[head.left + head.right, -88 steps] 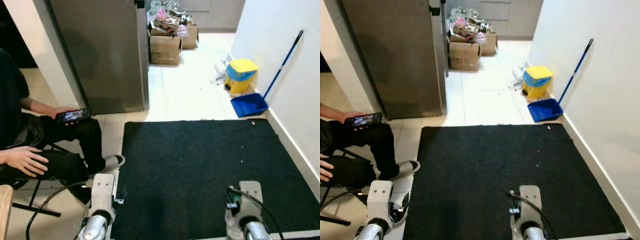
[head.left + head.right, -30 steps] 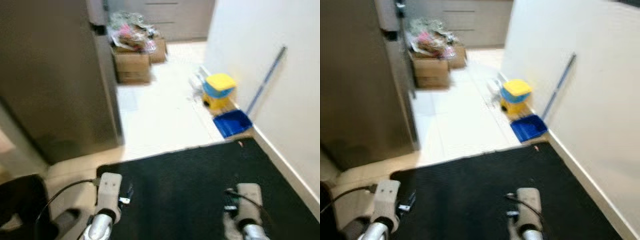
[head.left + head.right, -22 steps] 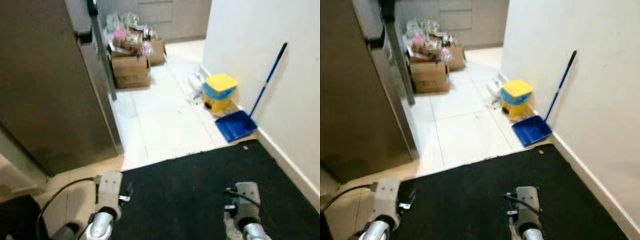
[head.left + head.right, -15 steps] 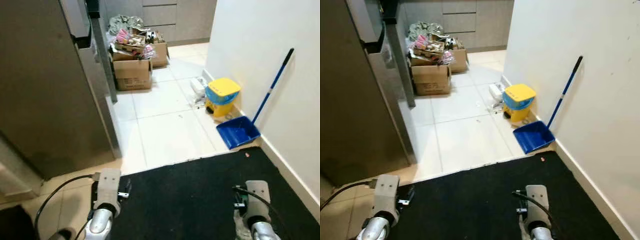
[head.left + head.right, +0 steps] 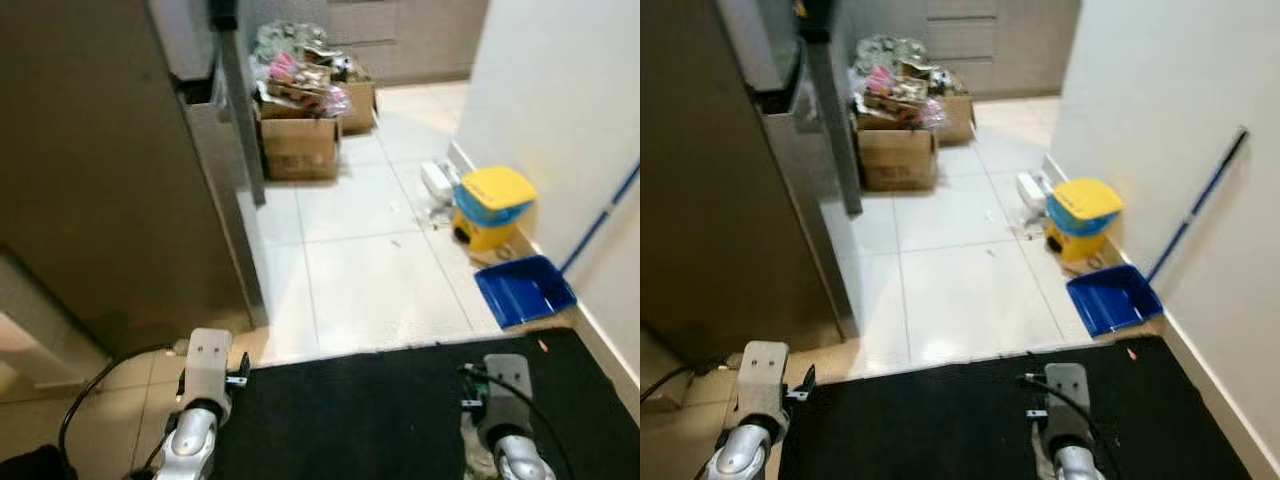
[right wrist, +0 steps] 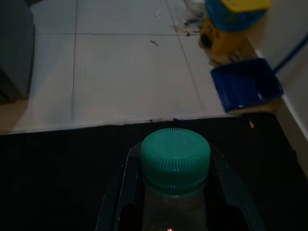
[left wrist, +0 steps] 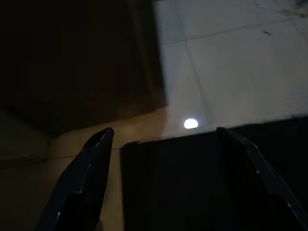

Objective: Restocking fridge

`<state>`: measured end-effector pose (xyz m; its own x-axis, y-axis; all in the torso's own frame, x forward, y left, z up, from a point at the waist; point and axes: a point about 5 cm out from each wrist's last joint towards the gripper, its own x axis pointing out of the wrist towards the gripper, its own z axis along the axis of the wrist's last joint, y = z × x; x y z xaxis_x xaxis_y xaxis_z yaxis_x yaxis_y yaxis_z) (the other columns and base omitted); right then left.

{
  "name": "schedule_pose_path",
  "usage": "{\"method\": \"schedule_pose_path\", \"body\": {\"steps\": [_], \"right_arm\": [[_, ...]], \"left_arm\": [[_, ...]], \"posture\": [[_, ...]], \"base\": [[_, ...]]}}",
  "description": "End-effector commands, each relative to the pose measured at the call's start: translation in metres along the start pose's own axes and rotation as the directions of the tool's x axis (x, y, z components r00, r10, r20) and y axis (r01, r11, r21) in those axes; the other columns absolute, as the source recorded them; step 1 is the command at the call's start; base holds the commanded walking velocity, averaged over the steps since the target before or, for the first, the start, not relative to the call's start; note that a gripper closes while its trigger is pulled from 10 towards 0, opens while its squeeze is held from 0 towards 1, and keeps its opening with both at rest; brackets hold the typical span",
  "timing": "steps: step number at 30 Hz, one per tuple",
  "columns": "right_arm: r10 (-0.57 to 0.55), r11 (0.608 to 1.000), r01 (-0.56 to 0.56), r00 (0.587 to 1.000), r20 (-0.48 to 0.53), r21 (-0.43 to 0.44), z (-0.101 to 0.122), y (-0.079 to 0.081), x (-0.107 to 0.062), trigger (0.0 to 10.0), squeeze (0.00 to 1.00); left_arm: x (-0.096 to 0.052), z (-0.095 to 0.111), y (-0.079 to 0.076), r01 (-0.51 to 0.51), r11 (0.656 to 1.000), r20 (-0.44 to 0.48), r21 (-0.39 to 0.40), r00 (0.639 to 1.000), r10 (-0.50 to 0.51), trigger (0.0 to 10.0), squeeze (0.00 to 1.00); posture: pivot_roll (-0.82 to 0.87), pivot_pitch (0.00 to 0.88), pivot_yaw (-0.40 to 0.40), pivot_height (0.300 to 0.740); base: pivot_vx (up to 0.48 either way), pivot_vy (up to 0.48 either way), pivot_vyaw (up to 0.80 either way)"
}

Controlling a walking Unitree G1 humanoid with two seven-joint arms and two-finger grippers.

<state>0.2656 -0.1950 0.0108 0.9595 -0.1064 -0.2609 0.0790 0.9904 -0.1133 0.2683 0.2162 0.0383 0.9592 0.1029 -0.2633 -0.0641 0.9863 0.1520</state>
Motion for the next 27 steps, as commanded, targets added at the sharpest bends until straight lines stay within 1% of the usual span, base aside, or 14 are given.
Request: {"method": "schedule_pose_path", "body": {"steps": [1, 3, 4, 5, 7, 8, 11, 13, 17, 18, 21, 27], "right_arm": [[0.004, 1.000, -0.004, 1.000, -0.026, 0.021, -0.006, 0.003, -0.003, 10.0, 0.00], [0.004, 1.000, -0.003, 1.000, -0.026, 0.025, -0.007, 0.002, -0.003, 10.0, 0.00], [-0.001, 1.000, 0.001, 1.000, -0.020, 0.029, -0.007, 0.000, -0.003, 10.0, 0.00], [-0.017, 0.999, 0.018, 1.000, -0.025, 0.037, -0.009, -0.002, -0.004, 10.0, 0.00], [-0.028, 0.999, 0.030, 0.999, -0.030, 0.043, -0.009, -0.004, -0.004, 10.0, 0.00], [-0.028, 0.999, 0.030, 0.999, -0.030, 0.043, -0.009, -0.004, -0.004, 10.0, 0.00], [-0.066, 0.996, 0.068, 0.997, -0.044, 0.060, -0.012, -0.008, -0.004, 10.0, 0.00], [-0.076, 0.995, 0.078, 0.996, -0.045, 0.060, -0.012, -0.008, -0.004, 10.0, 0.00], [-0.145, 0.989, 0.146, 0.988, -0.050, 0.017, -0.014, -0.013, -0.005, 10.0, 0.00], [-0.145, 0.989, 0.146, 0.988, -0.050, 0.017, -0.014, -0.013, -0.005, 10.0, 0.00], [-0.202, 0.979, 0.203, 0.977, -0.071, 0.006, -0.019, -0.019, -0.007, 10.0, 0.00], [-0.209, 0.977, 0.211, 0.975, -0.073, 0.013, -0.021, -0.020, -0.008, 10.0, 0.00]], "left_arm": [[-0.003, -0.006, 0.011, -0.024, 1.000, -0.024, 0.008, 0.999, 0.024, 10.0, 0.00], [-0.003, -0.006, 0.010, -0.007, 1.000, -0.025, 0.017, 1.000, 0.008, 10.0, 0.00], [-0.004, -0.009, 0.003, 0.041, 0.998, -0.029, 0.044, 0.999, -0.039, 10.0, 0.00], [-0.005, -0.010, -0.002, 0.068, 0.996, -0.028, 0.056, 0.997, -0.066, 10.0, 0.00], [-0.005, -0.010, -0.005, 0.083, 0.995, -0.027, 0.063, 0.996, -0.081, 10.0, 0.00], [-0.005, -0.010, -0.005, 0.083, 0.995, -0.027, 0.063, 0.996, -0.081, 10.0, 0.00], [-0.005, -0.010, -0.013, 0.106, 0.993, -0.025, 0.057, 0.994, -0.105, 10.0, 0.00], [-0.005, -0.010, -0.014, 0.112, 0.992, -0.027, 0.056, 0.994, -0.110, 10.0, 0.00], [-0.006, -0.012, -0.024, 0.165, 0.984, -0.029, 0.068, 0.986, -0.163, 10.0, 0.00], [-0.006, -0.012, -0.024, 0.165, 0.984, -0.029, 0.068, 0.986, -0.163, 10.0, 0.00], [-0.006, -0.010, -0.028, 0.186, 0.980, -0.025, 0.070, 0.982, -0.185, 10.0, 0.00], [-0.007, -0.010, -0.033, 0.212, 0.976, -0.022, 0.057, 0.977, -0.211, 10.0, 0.00]], "posture": [[-0.08, 0.187, 0.014, 0.707], [-0.09, 0.170, 0.016, 0.707], [-0.09, 0.158, 0.021, 0.707], [-0.09, 0.146, 0.028, 0.707], [-0.09, 0.149, 0.030, 0.707], [-0.09, 0.149, 0.030, 0.707], [-0.10, 0.148, 0.047, 0.707], [-0.11, 0.143, 0.051, 0.707], [-0.12, 0.129, 0.067, 0.707], [-0.12, 0.129, 0.067, 0.707], [-0.13, 0.121, 0.075, 0.707], [-0.14, 0.113, 0.083, 0.707]], "base": [[0.412, 0.000, 0.00], [0.412, 0.000, 0.00], [0.420, 0.000, 0.00], [0.416, 0.000, 0.00], [0.416, 0.000, 0.00], [0.416, 0.000, 0.00], [0.412, 0.000, 0.00], [0.412, 0.000, 0.00], [0.412, 0.000, 0.00], [0.412, 0.000, 0.00], [0.410, 0.000, 0.00], [0.387, 0.000, 0.00]]}}
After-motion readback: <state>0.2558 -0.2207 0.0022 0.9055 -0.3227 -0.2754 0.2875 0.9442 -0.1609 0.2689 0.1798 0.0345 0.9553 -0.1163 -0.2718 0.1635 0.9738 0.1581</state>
